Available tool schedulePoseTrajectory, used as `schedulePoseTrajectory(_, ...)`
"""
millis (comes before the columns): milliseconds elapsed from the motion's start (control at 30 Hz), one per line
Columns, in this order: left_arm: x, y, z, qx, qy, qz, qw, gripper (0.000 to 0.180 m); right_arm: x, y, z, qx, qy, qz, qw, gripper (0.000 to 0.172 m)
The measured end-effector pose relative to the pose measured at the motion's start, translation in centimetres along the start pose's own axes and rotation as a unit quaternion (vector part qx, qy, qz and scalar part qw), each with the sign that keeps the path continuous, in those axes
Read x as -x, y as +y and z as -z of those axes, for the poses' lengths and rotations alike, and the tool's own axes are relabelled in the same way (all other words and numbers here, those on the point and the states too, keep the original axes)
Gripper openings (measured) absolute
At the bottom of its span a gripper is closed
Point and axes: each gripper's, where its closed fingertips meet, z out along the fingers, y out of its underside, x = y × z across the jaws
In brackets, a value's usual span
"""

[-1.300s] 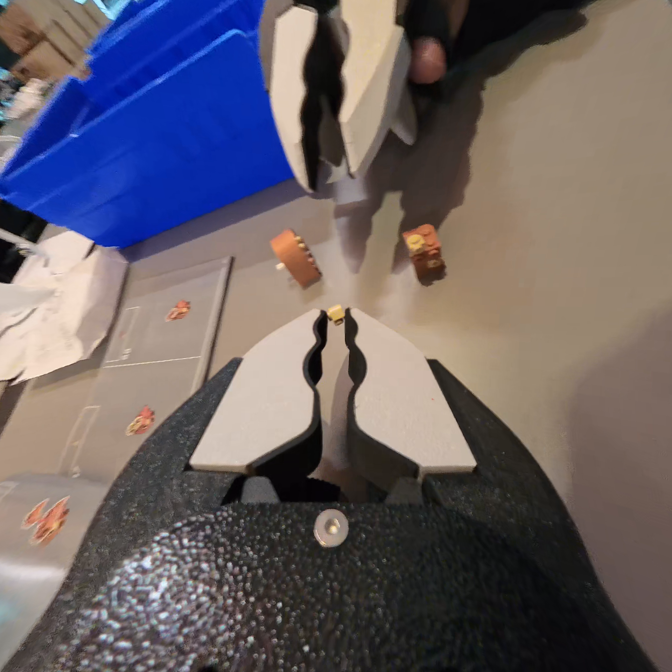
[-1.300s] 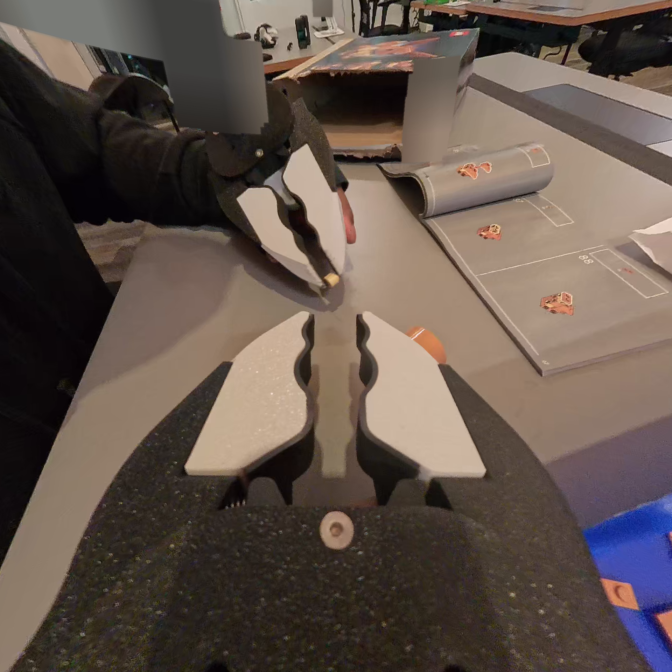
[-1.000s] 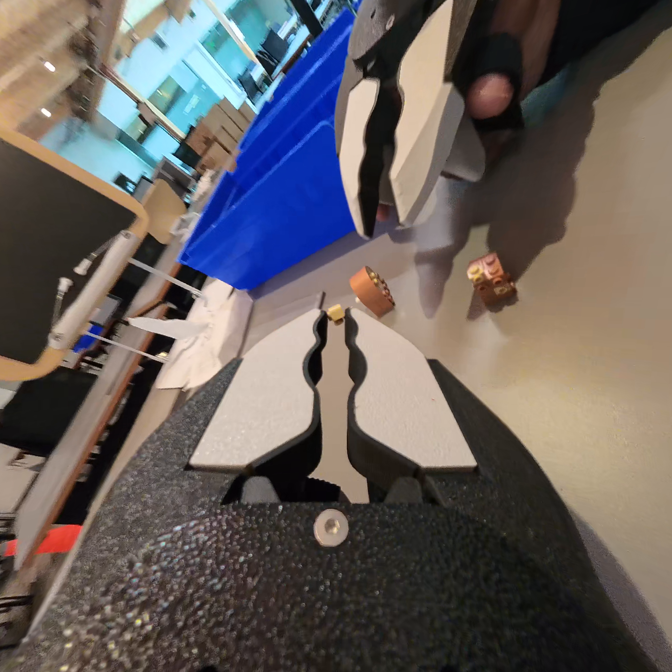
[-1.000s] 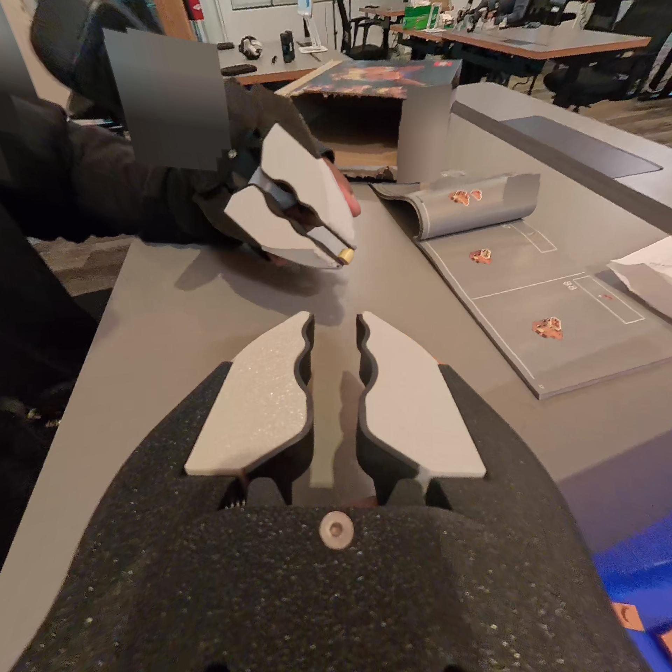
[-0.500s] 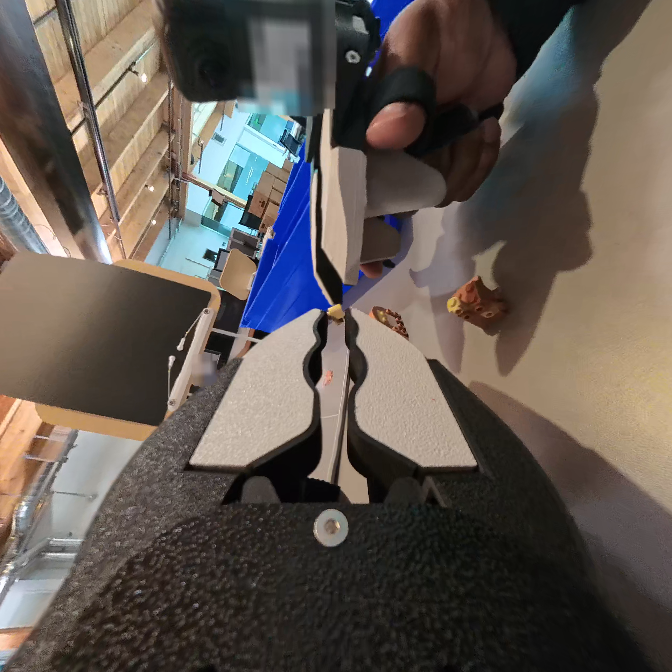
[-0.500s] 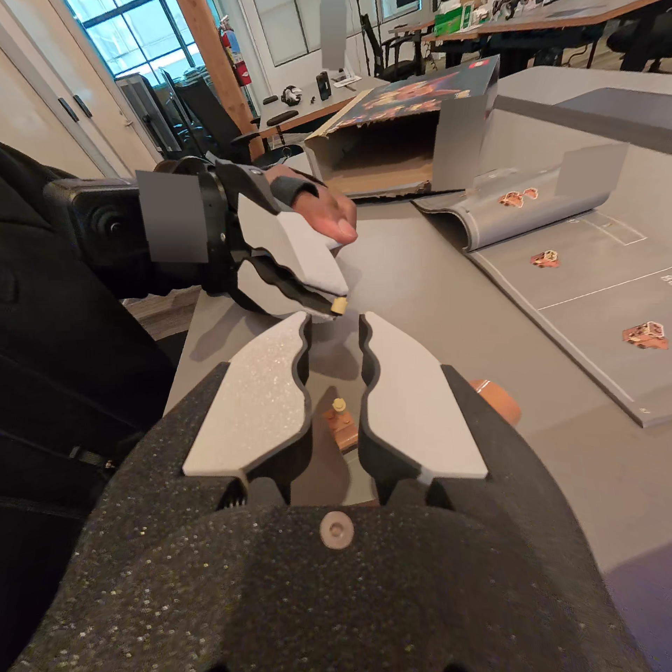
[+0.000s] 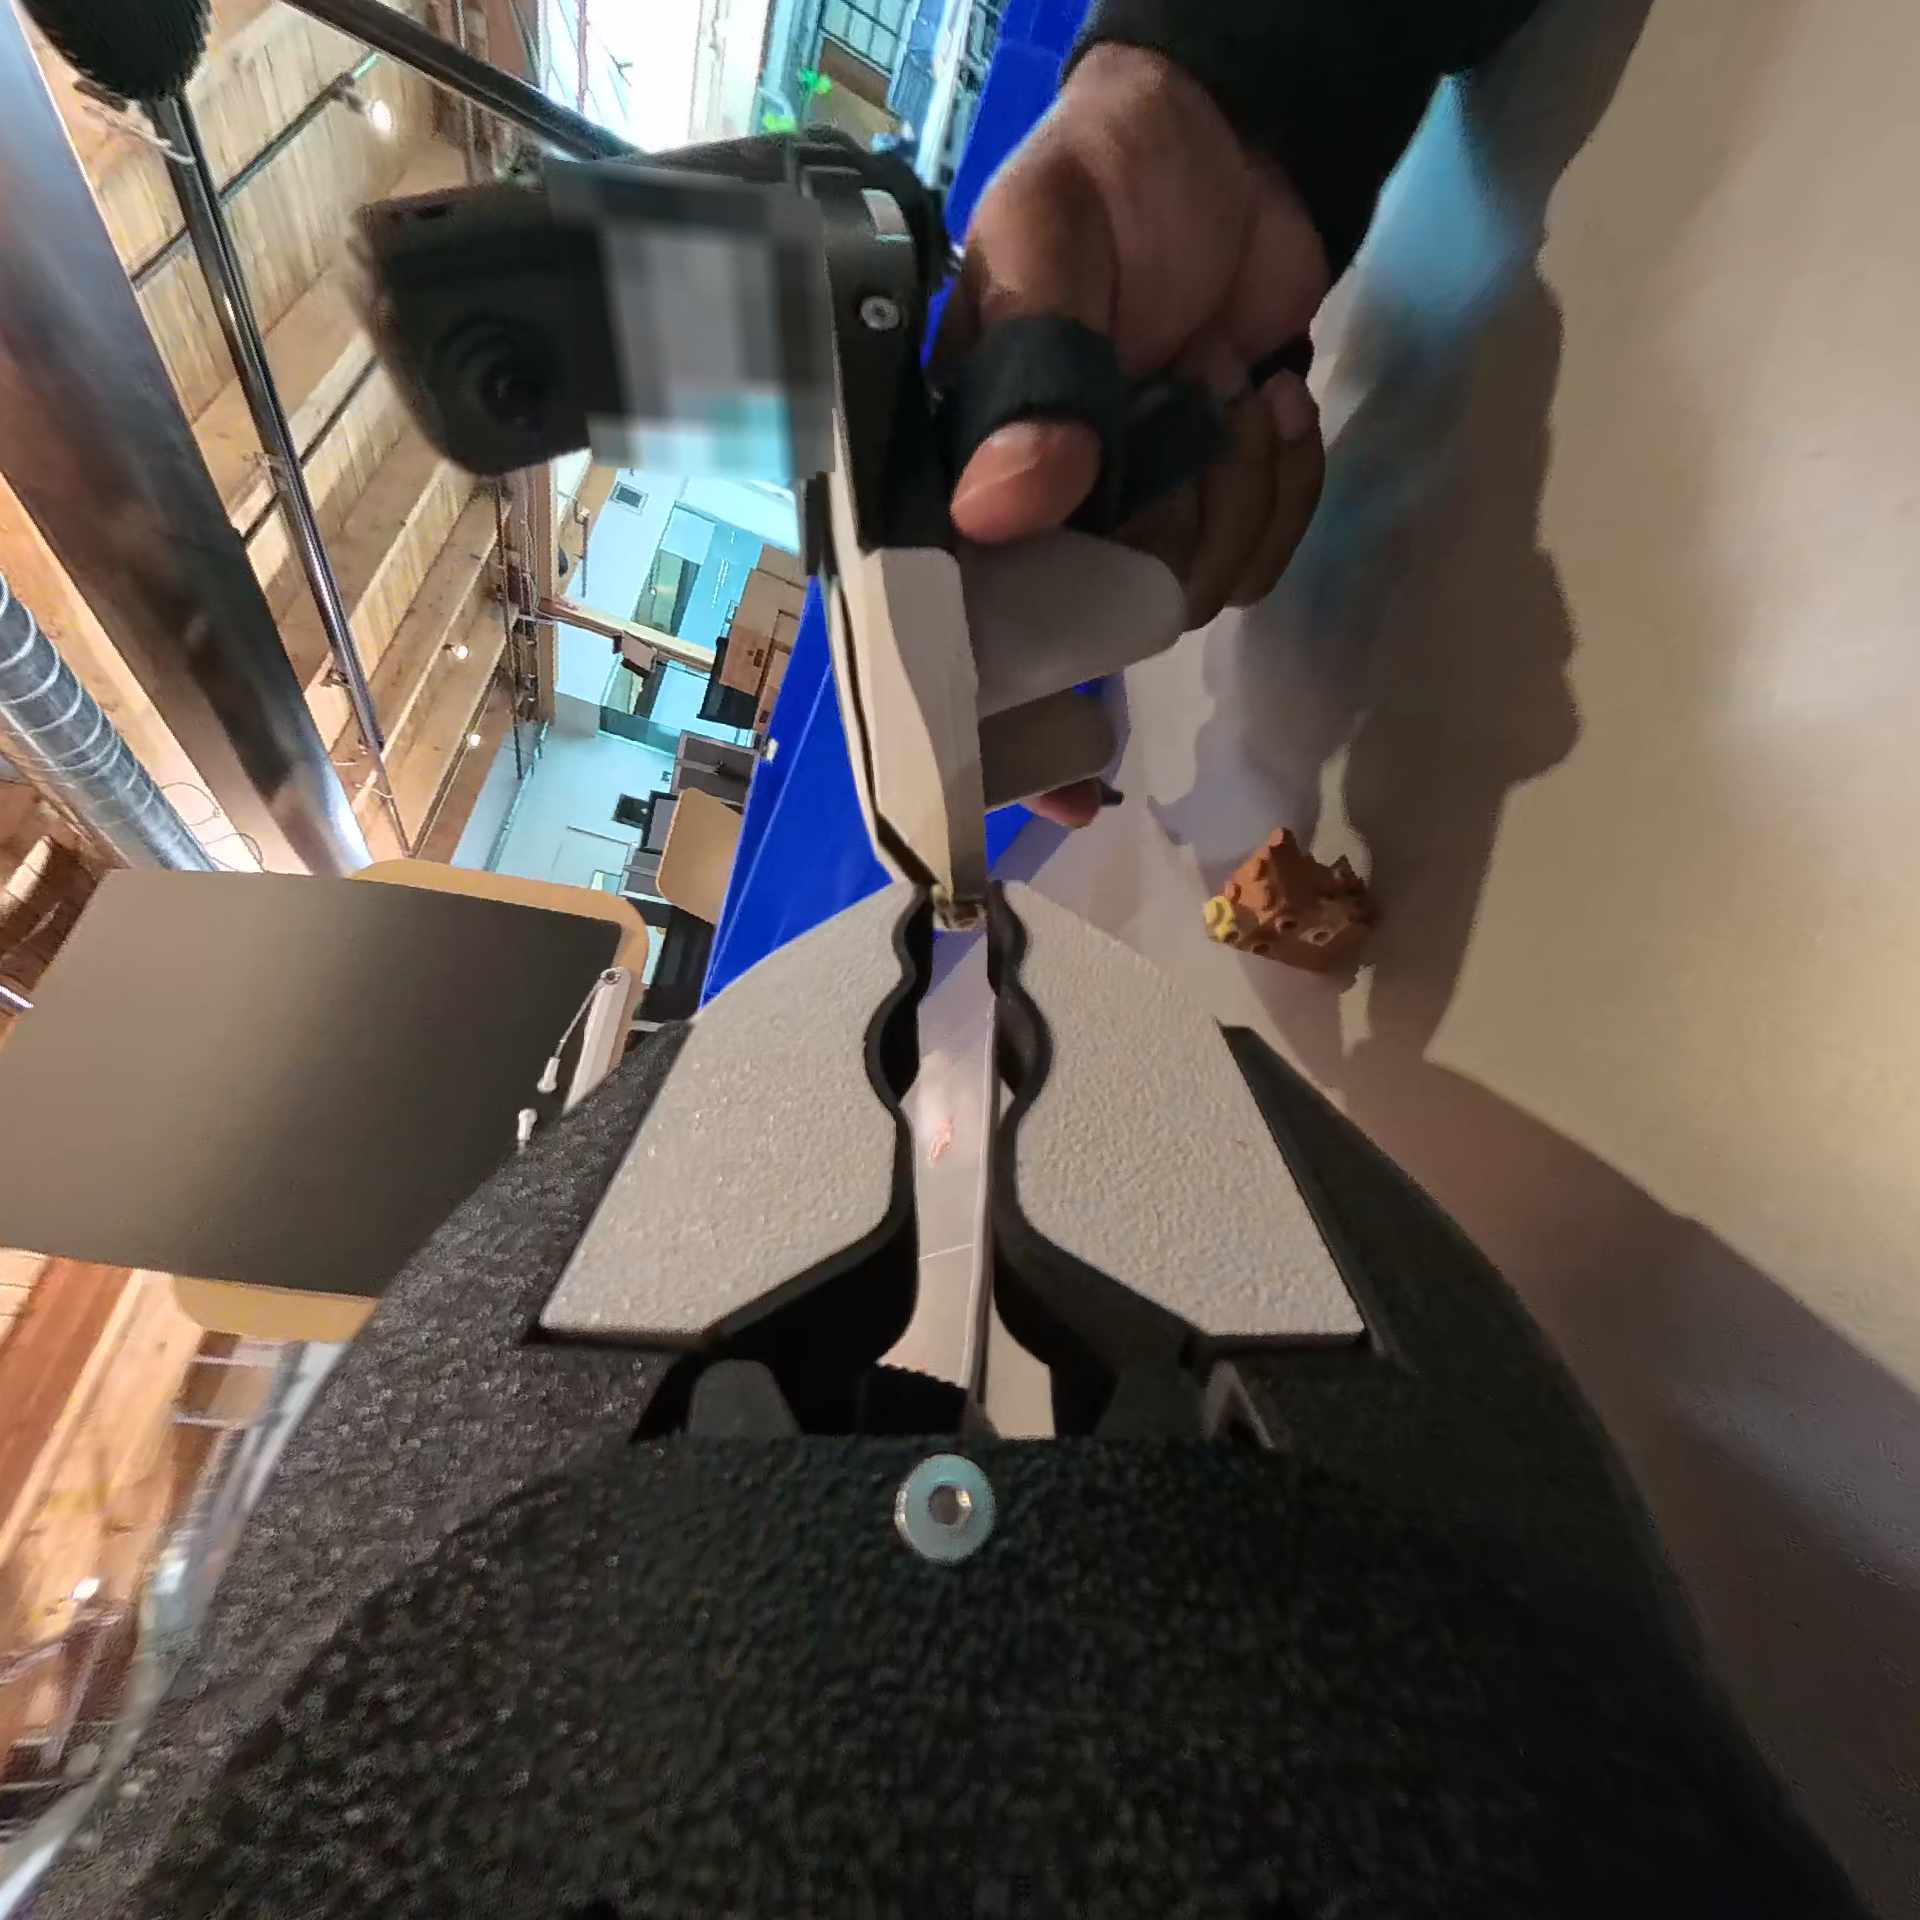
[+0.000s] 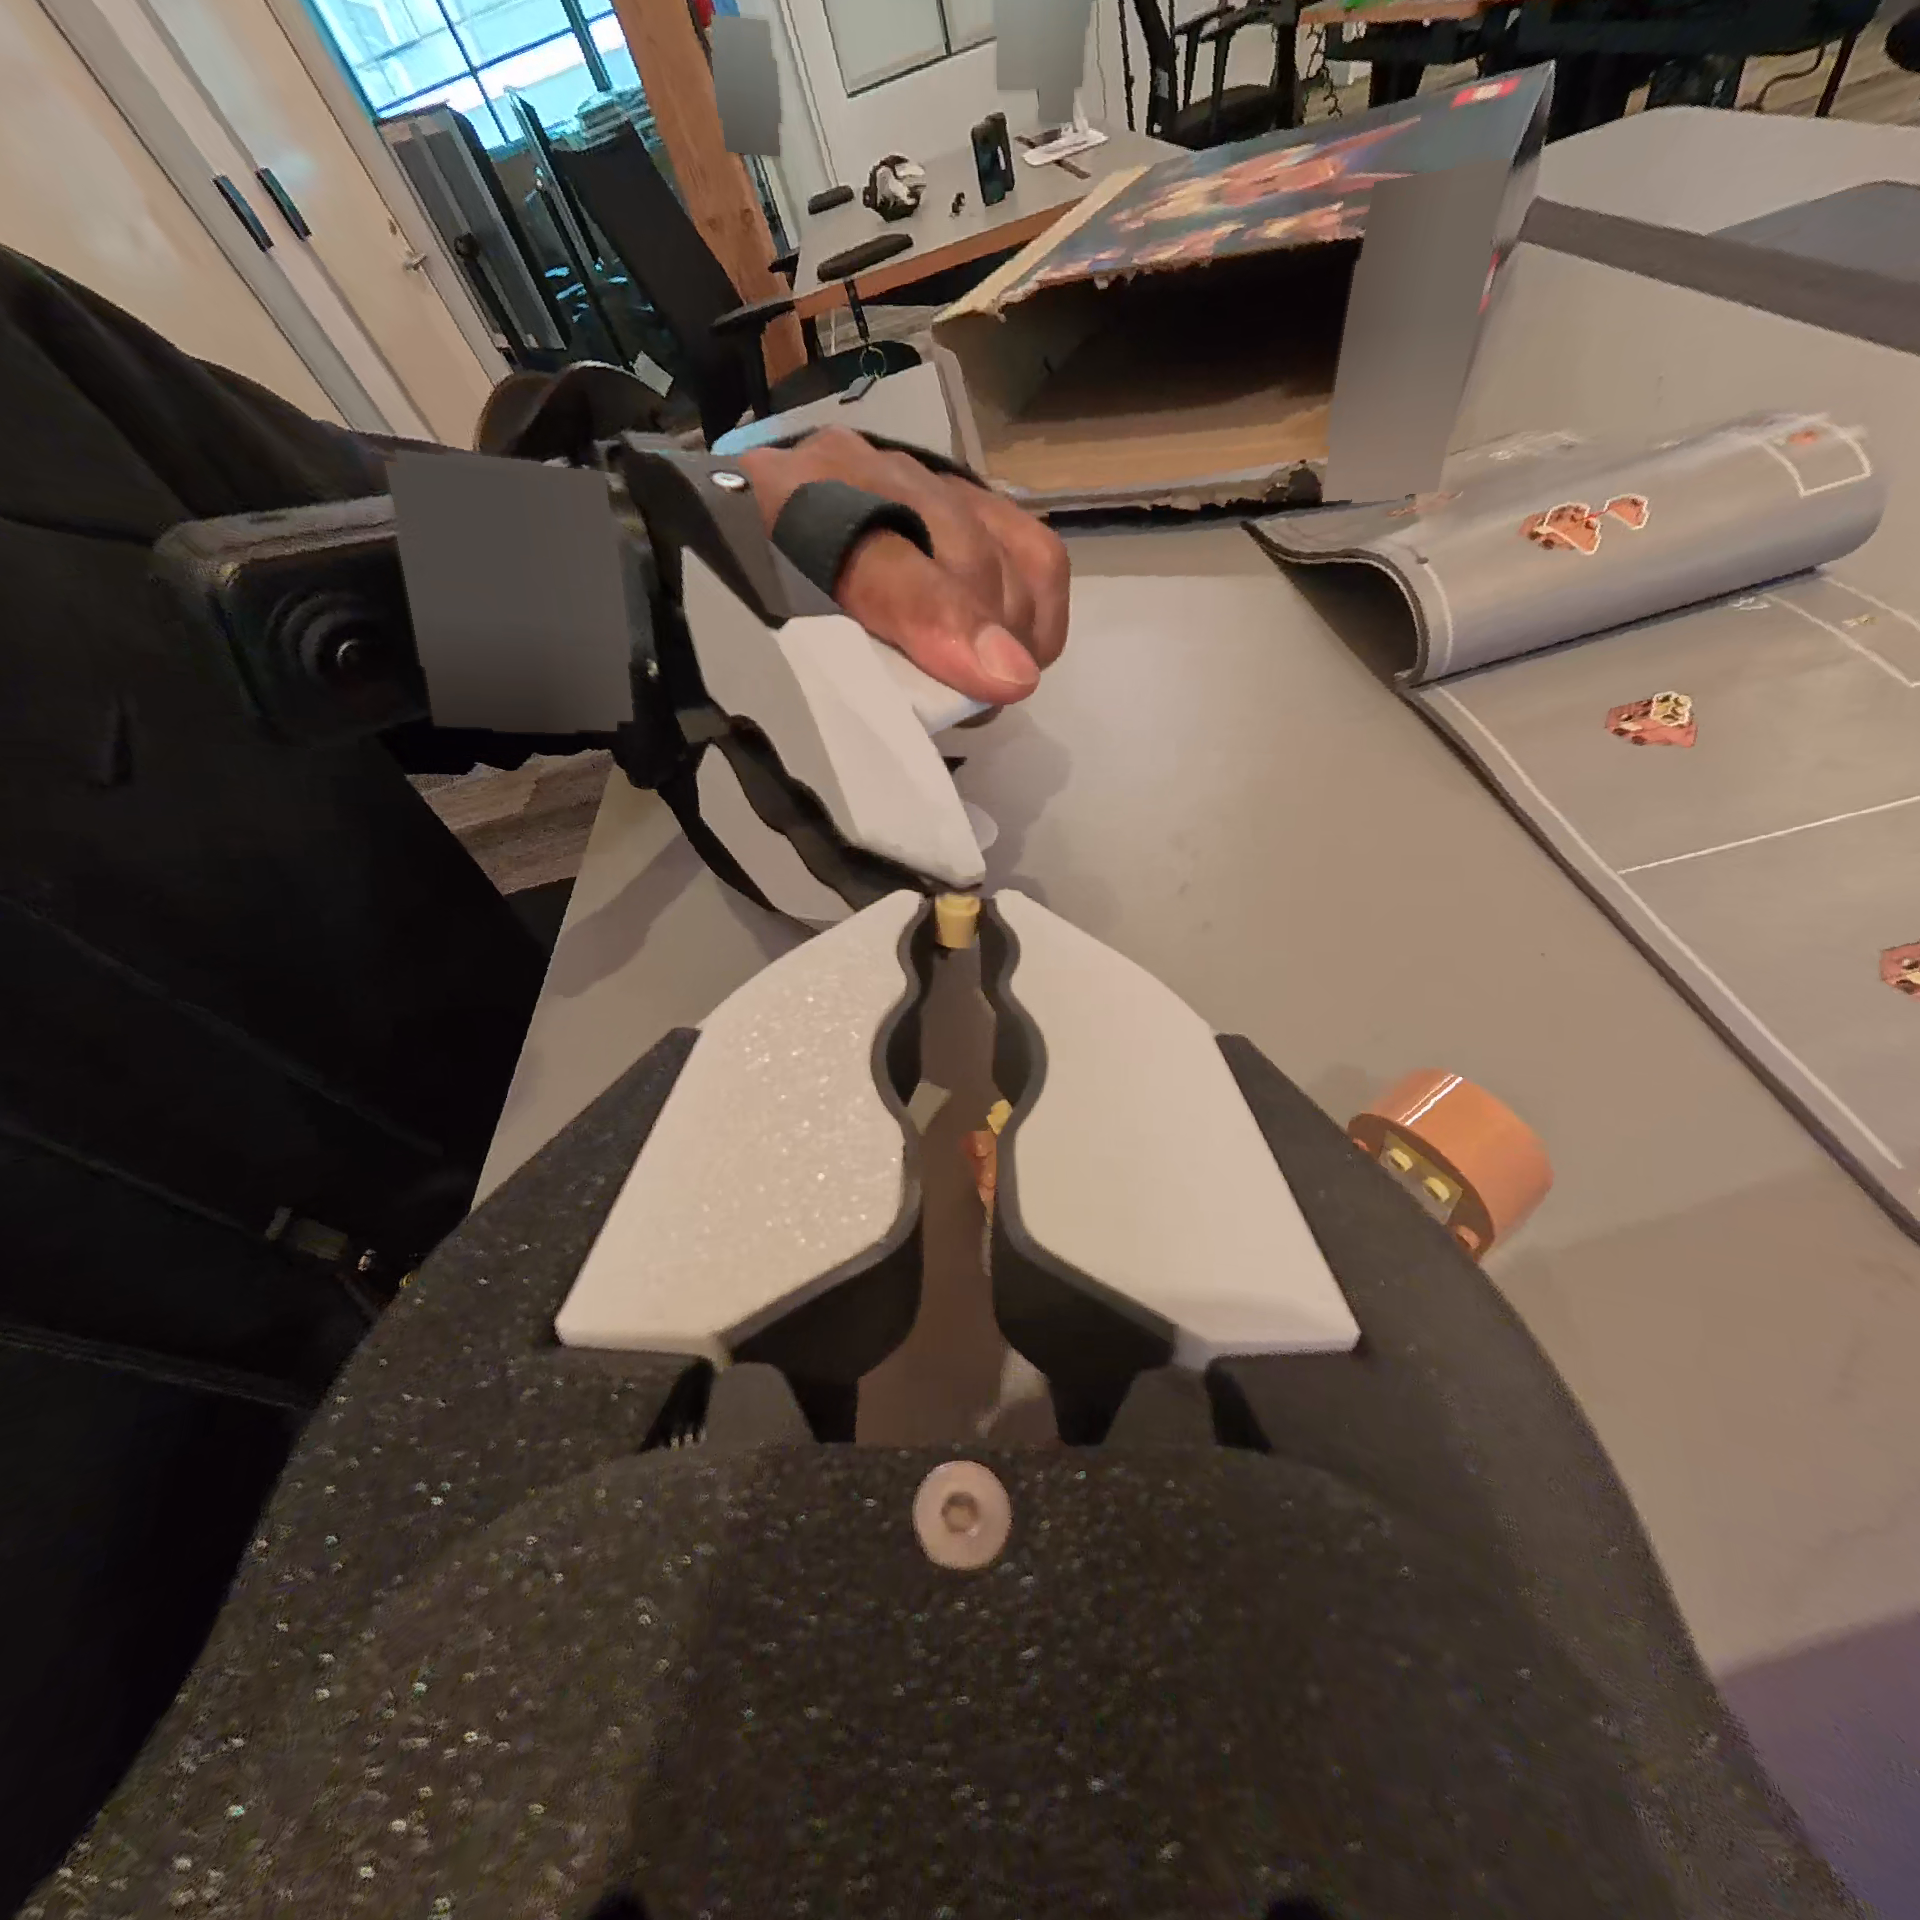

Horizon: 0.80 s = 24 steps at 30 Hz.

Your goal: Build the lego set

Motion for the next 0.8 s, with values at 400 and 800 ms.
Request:
schedulePoseTrajectory(400,2.8,-2.6,1.0,-0.171,0.132,0.499,0.839,0.006,2.6,-1.8,1.8,-0.104,-0.057,0.115,0.986,0.008)
schedulePoseTrajectory(800,1.5,-3.7,1.4,-0.187,0.163,0.463,0.851,0.003,3.1,-2.3,2.0,-0.125,-0.065,0.123,0.982,0.007)
